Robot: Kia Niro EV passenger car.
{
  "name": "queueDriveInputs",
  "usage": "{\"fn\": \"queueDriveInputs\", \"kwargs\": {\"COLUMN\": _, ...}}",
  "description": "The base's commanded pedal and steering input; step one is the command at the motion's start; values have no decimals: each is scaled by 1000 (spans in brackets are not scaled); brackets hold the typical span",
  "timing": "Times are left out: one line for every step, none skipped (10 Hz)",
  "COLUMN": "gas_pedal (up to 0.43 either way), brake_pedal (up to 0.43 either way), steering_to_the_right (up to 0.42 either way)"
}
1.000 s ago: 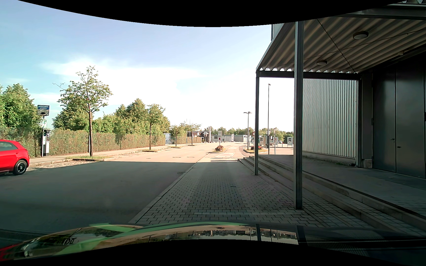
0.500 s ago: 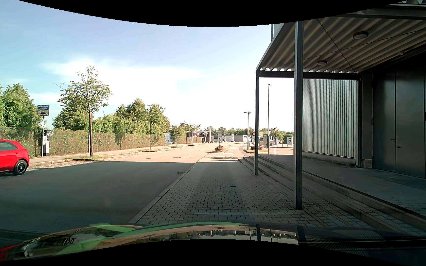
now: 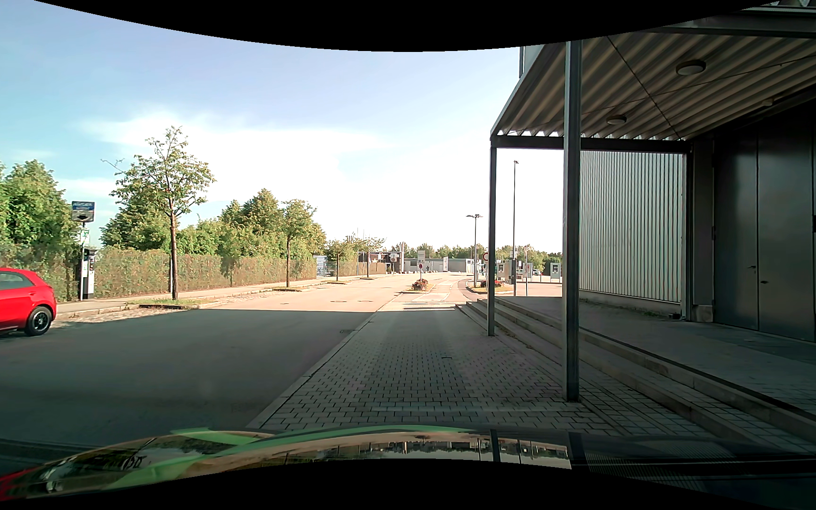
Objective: Follow the waypoints while adhering to traffic rules and regulations
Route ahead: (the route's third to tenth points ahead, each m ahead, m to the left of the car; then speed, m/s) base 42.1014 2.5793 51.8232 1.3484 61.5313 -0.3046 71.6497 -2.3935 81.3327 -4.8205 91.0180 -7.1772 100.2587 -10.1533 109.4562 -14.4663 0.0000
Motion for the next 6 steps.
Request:
{"fn": "queueDriveInputs", "kwargs": {"gas_pedal": 0, "brake_pedal": 372, "steering_to_the_right": -68}}
{"fn": "queueDriveInputs", "kwargs": {"gas_pedal": 0, "brake_pedal": 372, "steering_to_the_right": -68}}
{"fn": "queueDriveInputs", "kwargs": {"gas_pedal": 0, "brake_pedal": 372, "steering_to_the_right": -67}}
{"fn": "queueDriveInputs", "kwargs": {"gas_pedal": 0, "brake_pedal": 372, "steering_to_the_right": -68}}
{"fn": "queueDriveInputs", "kwargs": {"gas_pedal": 0, "brake_pedal": 372, "steering_to_the_right": -67}}
{"fn": "queueDriveInputs", "kwargs": {"gas_pedal": 0, "brake_pedal": 372, "steering_to_the_right": -68}}
